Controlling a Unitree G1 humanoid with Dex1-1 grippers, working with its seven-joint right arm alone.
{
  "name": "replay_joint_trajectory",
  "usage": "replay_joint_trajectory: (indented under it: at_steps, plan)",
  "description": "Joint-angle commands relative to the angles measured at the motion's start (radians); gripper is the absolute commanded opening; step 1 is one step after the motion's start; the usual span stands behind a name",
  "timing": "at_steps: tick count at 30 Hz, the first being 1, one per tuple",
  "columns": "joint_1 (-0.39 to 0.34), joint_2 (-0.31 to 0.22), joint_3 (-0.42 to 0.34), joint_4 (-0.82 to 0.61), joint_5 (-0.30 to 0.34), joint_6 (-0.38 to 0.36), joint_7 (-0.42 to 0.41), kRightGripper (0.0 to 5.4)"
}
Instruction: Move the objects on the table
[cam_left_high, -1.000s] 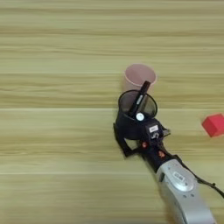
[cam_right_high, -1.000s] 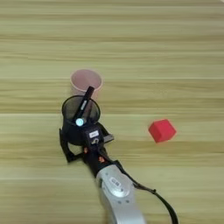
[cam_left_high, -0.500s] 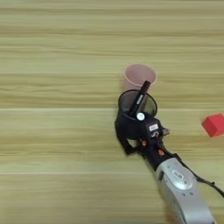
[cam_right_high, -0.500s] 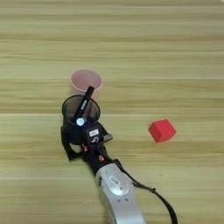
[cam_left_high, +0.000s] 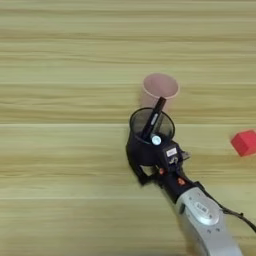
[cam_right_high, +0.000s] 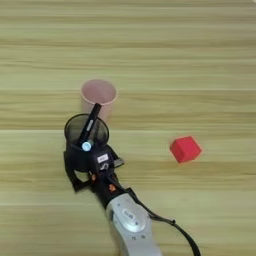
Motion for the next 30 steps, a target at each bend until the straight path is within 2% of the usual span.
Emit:
replay_joint_trajectory:
  at_steps: [1, 9, 18, 19, 22, 30]
  plan:
    - [0.012, -0.008, 0.045, -0.011, -0.013, 0.016, 0.028, 4.73]
    - [0.001, -0.023, 0.111, 0.013, -0.038, 0.023, 0.060, 4.73]
    - [-0.006, -0.026, 0.127, 0.027, -0.037, 0.027, 0.063, 4.73]
    - [-0.006, -0.026, 0.127, 0.027, -0.037, 0.027, 0.063, 5.01]
    - [-0.006, -0.026, 0.127, 0.028, -0.040, 0.024, 0.060, 5.35]
    - [0.003, -0.033, 0.128, 0.018, -0.047, 0.020, 0.057, 5.39]
